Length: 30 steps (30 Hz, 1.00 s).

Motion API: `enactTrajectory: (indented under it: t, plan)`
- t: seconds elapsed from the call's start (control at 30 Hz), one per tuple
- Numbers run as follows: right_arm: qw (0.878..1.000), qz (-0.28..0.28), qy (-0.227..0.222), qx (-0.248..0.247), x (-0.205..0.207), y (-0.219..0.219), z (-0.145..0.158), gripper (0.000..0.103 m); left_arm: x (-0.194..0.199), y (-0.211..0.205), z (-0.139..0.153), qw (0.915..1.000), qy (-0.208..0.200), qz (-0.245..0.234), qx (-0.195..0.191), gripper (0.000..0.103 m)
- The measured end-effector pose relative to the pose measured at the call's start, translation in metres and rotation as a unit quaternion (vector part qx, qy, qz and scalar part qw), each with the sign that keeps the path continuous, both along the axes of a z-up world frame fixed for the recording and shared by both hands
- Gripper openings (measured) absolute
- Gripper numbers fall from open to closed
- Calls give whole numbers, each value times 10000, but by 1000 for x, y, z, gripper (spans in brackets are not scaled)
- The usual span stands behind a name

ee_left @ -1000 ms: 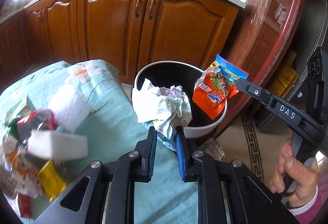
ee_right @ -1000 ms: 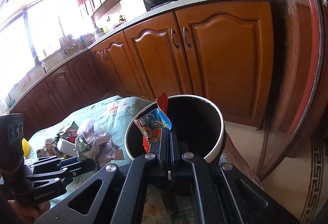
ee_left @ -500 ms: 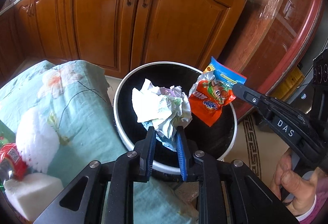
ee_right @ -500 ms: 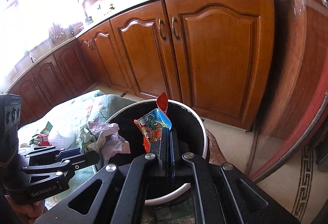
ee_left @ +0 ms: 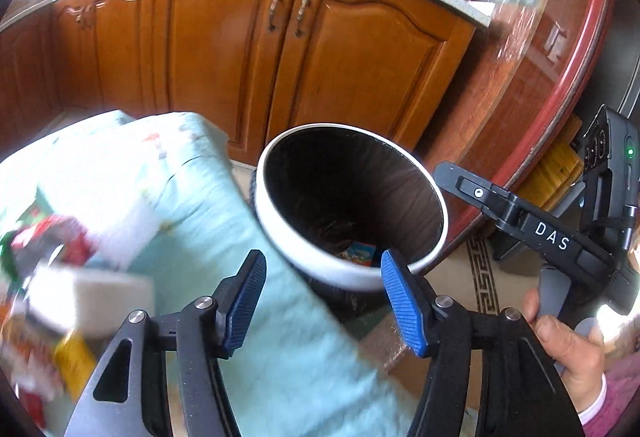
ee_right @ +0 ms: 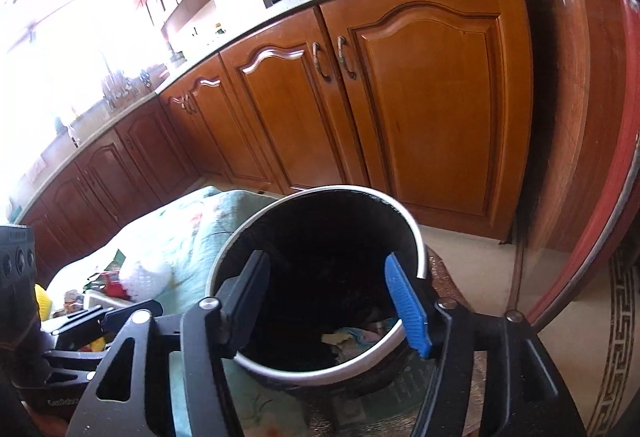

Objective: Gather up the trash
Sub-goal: 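Return both open tools to the trash pile on the table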

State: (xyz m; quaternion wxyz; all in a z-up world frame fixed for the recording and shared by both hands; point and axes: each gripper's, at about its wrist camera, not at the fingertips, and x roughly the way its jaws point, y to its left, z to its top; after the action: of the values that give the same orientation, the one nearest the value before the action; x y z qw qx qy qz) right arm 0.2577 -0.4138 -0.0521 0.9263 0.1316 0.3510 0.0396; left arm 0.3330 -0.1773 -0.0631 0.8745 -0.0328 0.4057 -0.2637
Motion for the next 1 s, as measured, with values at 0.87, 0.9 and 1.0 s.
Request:
enactTrajectory:
  t: [0.87, 0.9, 1.0]
  plan:
    - [9877, 1342, 370, 706, -71, 142, -22, 90, -153, 177, 4, 9862, -54, 1650, -121, 68]
    - [9871, 1392, 377, 697, -71, 147, -23, 90, -157, 182, 4, 9854, -61, 1698, -106, 68]
    - [9848, 1553, 408, 660, -71, 163, -25, 90, -163, 194, 5, 9826, -75, 1854, -54, 71]
